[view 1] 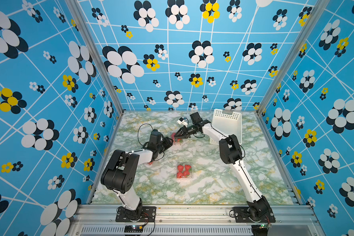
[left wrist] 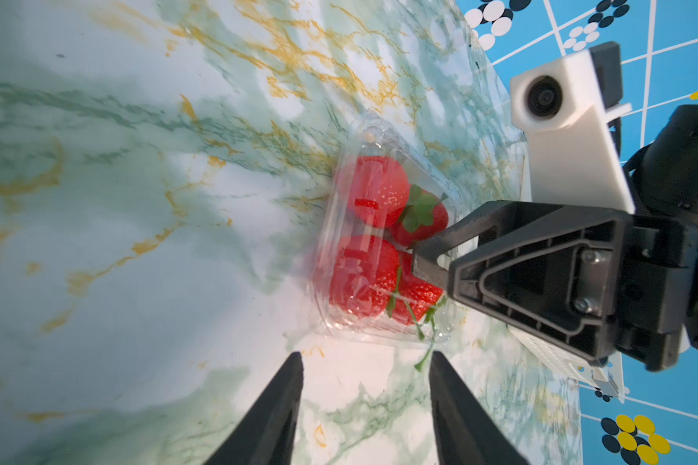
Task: Pack strawberries into containers
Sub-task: Close the packing box at the center of the board.
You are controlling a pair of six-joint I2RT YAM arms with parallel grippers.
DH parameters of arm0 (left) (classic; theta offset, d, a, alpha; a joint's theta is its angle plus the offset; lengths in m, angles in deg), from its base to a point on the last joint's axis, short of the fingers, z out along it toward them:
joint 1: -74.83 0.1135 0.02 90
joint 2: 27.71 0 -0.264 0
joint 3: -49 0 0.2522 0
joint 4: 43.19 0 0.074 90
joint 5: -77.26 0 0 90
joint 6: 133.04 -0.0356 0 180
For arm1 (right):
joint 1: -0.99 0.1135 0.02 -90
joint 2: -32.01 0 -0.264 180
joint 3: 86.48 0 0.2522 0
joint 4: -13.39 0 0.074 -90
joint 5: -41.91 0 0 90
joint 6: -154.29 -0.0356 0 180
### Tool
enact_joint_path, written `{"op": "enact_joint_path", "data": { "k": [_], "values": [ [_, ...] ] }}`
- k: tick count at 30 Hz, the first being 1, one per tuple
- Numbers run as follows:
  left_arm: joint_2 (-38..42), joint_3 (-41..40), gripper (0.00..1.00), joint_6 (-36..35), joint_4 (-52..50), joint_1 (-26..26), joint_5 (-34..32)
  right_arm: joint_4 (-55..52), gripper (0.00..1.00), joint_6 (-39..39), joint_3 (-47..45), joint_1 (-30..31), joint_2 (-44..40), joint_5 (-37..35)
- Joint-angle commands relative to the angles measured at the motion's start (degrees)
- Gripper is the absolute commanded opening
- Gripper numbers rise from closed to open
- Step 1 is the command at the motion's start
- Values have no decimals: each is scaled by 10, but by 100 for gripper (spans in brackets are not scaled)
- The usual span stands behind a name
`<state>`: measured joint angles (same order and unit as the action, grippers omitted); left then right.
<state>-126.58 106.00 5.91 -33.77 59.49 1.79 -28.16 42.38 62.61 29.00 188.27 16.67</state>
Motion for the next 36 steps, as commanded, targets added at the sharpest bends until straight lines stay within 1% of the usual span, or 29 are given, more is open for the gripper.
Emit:
{"op": "enact_joint_path", "data": {
  "k": [1, 5, 9, 15, 17, 19, 24, 26, 29, 31, 34, 36],
  "values": [
    [-31, 6, 52, 7, 24, 6, -4, -5, 30, -3, -19, -1, -4, -41],
    [-45, 8, 51, 4, 33, 10, -1, -4, 30, -4, -20, -1, -4, -40],
    [-56, -10, 48, 21, 81, 15, 6, -3, 30, -4, -22, -1, -4, -39],
    [-71, -19, 49, 36, 147, 21, 22, -1, 30, -4, -25, -1, -3, -39],
    [-71, -16, 49, 39, 152, 22, 29, 0, 30, -4, -25, -1, -4, -38],
    [-91, -19, 51, 50, 171, 23, 33, 0, 30, -4, -24, -1, -4, -36],
    [-139, -31, 52, 88, 269, 35, 53, -4, 30, -2, -25, -1, -3, -36],
    [-150, -24, 52, 86, 267, 36, 58, -4, 30, -1, -27, -1, -4, -35],
    [-151, -30, 49, 91, 285, 36, 52, -5, 30, 0, -27, -1, -4, -37],
    [-149, -29, 40, 92, 278, 36, 53, -6, 30, -1, -28, -2, -4, -39],
    [-149, -36, 39, 96, 281, 36, 53, -5, 30, -1, -28, -2, -6, -39],
    [-149, -38, 36, 96, 277, 36, 54, -4, 30, 0, -29, -2, -7, -39]
  ]
}}
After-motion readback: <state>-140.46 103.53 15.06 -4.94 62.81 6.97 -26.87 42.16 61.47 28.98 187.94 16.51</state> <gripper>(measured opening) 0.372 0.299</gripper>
